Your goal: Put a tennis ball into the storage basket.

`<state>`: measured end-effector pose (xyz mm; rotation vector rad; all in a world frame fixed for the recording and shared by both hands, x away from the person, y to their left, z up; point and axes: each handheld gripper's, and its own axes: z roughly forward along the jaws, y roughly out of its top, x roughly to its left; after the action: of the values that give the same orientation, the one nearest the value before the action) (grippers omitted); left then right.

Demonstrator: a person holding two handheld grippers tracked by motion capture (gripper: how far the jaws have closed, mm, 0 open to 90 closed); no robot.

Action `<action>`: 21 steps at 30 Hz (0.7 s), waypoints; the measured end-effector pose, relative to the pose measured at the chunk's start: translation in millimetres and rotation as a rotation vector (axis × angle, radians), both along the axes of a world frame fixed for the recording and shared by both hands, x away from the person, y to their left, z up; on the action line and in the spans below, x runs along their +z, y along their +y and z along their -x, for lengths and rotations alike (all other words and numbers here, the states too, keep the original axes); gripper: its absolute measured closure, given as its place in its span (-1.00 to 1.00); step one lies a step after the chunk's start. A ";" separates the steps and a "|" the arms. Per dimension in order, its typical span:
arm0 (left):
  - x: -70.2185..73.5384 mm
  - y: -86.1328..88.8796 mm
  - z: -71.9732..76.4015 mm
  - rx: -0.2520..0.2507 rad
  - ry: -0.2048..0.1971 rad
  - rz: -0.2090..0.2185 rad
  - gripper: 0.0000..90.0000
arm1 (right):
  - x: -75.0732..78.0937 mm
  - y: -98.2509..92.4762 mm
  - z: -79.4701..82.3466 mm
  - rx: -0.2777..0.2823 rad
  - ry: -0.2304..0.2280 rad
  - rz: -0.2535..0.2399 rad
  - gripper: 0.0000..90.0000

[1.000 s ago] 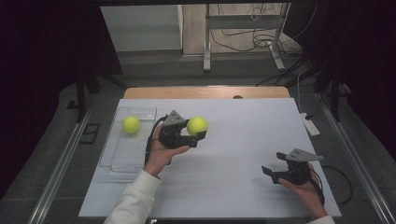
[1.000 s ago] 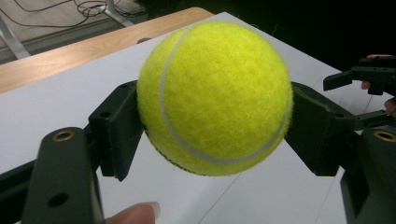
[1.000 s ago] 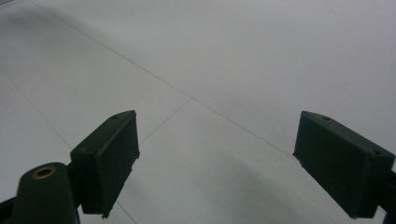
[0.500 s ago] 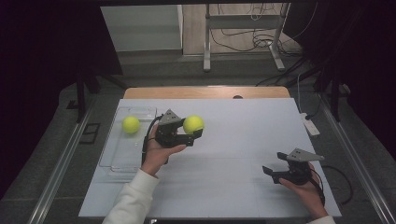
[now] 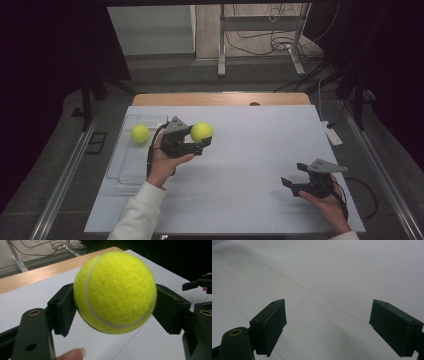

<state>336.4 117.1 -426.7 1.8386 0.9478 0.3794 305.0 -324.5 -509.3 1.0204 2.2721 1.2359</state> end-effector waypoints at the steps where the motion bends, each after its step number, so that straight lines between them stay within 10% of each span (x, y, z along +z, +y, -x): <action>1: 0.1 0.8 0.2 0.003 0.000 -0.001 -0.42 | 0.0 0.0 0.1 0.000 0.000 -0.004 -0.68; 21: -1.7 19.2 0.0 0.067 0.004 -0.021 -0.42 | 0.2 0.1 0.2 0.000 -0.001 0.001 -0.68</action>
<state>336.5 136.2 -428.4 1.8309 1.0136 0.4277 304.8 -324.5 -509.2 1.0192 2.2714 1.2351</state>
